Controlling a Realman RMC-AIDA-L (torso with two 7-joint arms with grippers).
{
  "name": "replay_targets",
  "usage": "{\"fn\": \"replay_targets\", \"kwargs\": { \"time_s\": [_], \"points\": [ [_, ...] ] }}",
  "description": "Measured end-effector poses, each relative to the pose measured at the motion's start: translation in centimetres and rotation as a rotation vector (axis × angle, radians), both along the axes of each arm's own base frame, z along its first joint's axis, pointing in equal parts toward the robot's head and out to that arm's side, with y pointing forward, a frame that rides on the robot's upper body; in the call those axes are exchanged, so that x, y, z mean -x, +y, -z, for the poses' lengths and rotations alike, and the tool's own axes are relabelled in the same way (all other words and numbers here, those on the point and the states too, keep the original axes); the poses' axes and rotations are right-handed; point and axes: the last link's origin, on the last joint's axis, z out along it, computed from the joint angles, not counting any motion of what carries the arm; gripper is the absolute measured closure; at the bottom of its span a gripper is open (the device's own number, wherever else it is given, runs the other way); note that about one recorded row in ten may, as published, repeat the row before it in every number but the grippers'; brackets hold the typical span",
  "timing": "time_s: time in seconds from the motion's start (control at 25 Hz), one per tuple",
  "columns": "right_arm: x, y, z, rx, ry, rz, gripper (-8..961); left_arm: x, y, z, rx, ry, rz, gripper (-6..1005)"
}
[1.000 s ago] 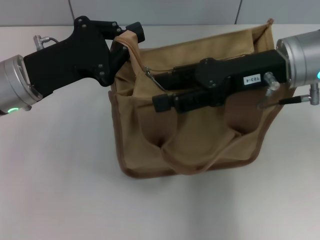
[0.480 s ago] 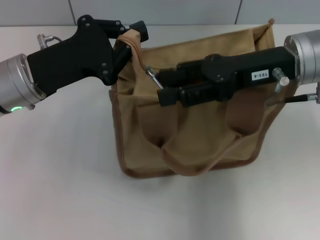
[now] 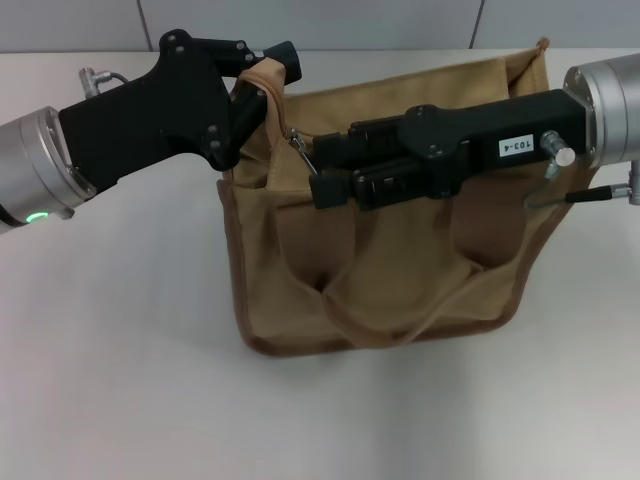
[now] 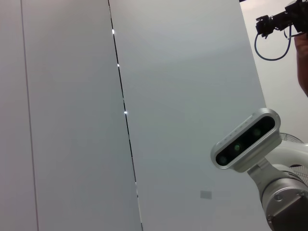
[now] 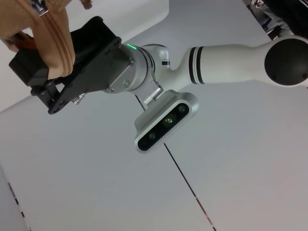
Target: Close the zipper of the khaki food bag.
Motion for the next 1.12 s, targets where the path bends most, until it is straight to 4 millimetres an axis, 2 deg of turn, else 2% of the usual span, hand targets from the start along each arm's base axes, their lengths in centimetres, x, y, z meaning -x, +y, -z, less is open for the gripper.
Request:
{"fn": "replay_targets", "kwargs": {
  "time_s": [0.64,1.12],
  "points": [
    [-1.0,0.0,-0.5,0.057,-0.021,0.128,177,-0.2,0.3,0.0,-0.005,0.005,0.005,998],
    [-1.0,0.1,-0.7,0.037,-0.021,0.098,180,-0.2,0.3,0.0,-0.003,0.005,0.005,998]
  ]
}}
